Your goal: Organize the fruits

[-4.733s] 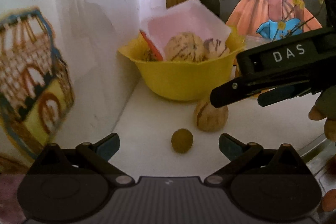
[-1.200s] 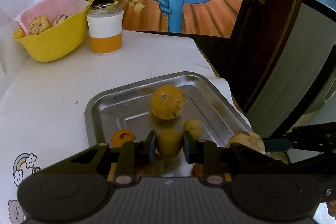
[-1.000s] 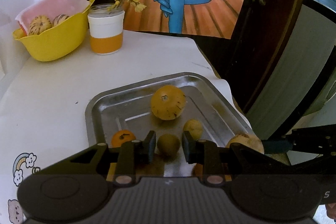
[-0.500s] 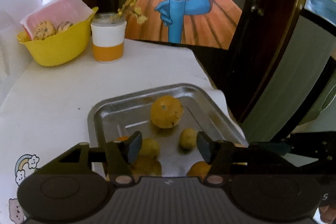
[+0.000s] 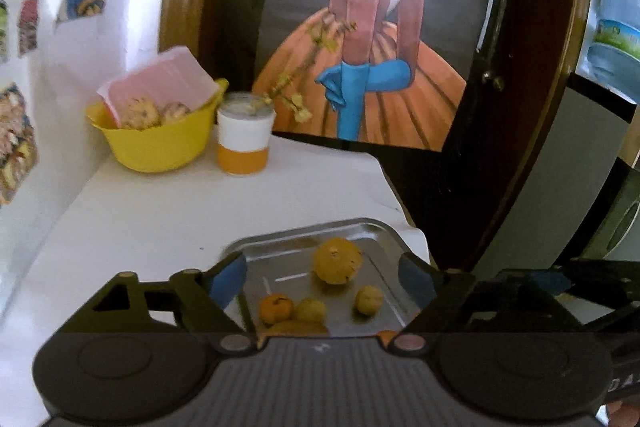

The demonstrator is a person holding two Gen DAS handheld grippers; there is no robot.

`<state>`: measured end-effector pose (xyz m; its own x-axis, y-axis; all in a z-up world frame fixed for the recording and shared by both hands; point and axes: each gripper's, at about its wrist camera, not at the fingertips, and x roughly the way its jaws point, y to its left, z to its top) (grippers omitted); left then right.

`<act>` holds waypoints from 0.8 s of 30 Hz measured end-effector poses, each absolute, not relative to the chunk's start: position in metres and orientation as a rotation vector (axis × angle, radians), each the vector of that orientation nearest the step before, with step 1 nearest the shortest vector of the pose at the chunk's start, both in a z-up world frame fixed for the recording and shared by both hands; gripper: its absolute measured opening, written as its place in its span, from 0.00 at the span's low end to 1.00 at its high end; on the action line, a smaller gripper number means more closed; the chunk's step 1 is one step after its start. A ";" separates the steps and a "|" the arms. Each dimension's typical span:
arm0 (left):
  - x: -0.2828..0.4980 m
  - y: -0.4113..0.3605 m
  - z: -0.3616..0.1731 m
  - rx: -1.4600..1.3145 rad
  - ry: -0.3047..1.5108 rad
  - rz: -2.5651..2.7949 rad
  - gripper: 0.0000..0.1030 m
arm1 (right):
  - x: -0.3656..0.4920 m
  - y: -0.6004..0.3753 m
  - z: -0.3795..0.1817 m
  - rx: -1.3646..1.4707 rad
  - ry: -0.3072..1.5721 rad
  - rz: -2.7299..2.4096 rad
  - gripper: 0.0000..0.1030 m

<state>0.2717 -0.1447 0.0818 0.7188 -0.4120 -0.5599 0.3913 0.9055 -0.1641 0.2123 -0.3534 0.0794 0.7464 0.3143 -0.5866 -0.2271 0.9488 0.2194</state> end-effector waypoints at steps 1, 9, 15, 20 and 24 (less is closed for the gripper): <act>0.268 -0.142 0.085 -0.035 0.616 -0.440 0.87 | 0.209 -0.351 0.083 0.126 0.657 0.298 0.84; 0.237 -0.120 0.107 -0.052 0.550 -0.417 0.98 | 0.177 -0.341 0.108 0.105 0.588 0.288 0.92; 0.213 -0.106 0.118 -0.056 0.524 -0.395 0.99 | 0.151 -0.335 0.117 0.112 0.561 0.275 0.93; 0.188 -0.092 0.124 -0.068 0.516 -0.371 0.99 | 0.130 -0.328 0.120 0.113 0.552 0.269 0.95; 0.167 -0.079 0.128 -0.079 0.506 -0.339 0.99 | 0.109 -0.324 0.125 0.126 0.535 0.271 0.99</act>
